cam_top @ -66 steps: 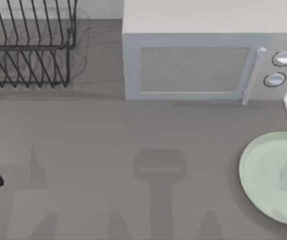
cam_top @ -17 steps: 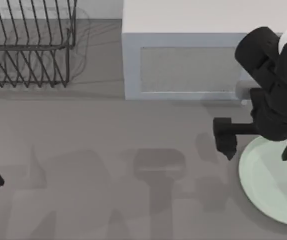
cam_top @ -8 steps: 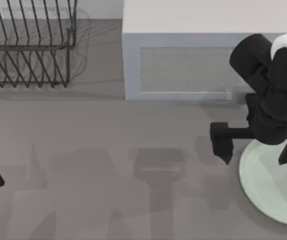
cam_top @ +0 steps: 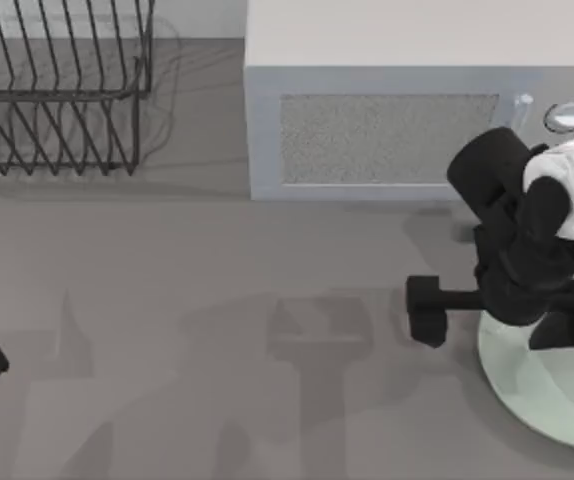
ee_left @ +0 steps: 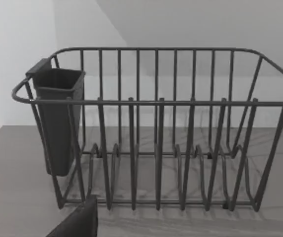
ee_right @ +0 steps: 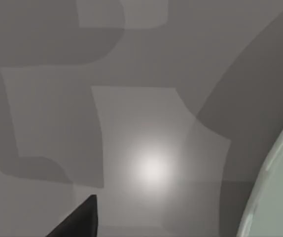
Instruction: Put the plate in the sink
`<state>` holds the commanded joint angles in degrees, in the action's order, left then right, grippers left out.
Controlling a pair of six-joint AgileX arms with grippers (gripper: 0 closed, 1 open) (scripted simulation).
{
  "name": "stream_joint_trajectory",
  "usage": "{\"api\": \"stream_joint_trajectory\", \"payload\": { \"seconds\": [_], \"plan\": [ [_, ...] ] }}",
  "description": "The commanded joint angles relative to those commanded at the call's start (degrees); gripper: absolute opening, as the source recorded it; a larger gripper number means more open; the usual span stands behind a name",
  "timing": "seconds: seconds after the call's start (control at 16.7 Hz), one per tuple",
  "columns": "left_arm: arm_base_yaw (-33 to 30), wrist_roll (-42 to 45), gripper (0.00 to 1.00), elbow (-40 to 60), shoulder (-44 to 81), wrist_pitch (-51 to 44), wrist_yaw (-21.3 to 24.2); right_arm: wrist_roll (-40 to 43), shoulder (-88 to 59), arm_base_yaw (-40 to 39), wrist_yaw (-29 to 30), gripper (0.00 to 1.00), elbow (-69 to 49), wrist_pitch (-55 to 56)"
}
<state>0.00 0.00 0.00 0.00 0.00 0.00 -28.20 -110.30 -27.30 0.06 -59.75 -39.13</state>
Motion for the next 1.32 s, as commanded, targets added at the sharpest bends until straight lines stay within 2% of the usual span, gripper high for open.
{"api": "stream_joint_trajectory", "payload": {
  "seconds": [0.3,1.08,1.32],
  "plan": [
    [0.0,0.0,1.00,0.0,0.0,0.0,0.0,0.0,-0.5,0.0,0.0,1.00,0.6,0.7],
    [0.0,0.0,1.00,0.0,0.0,0.0,0.0,0.0,-0.5,0.0,0.0,0.02,0.6,0.7],
    [0.0,0.0,1.00,0.0,0.0,0.0,0.0,0.0,-0.5,0.0,0.0,0.00,0.6,0.7]
  ]
}}
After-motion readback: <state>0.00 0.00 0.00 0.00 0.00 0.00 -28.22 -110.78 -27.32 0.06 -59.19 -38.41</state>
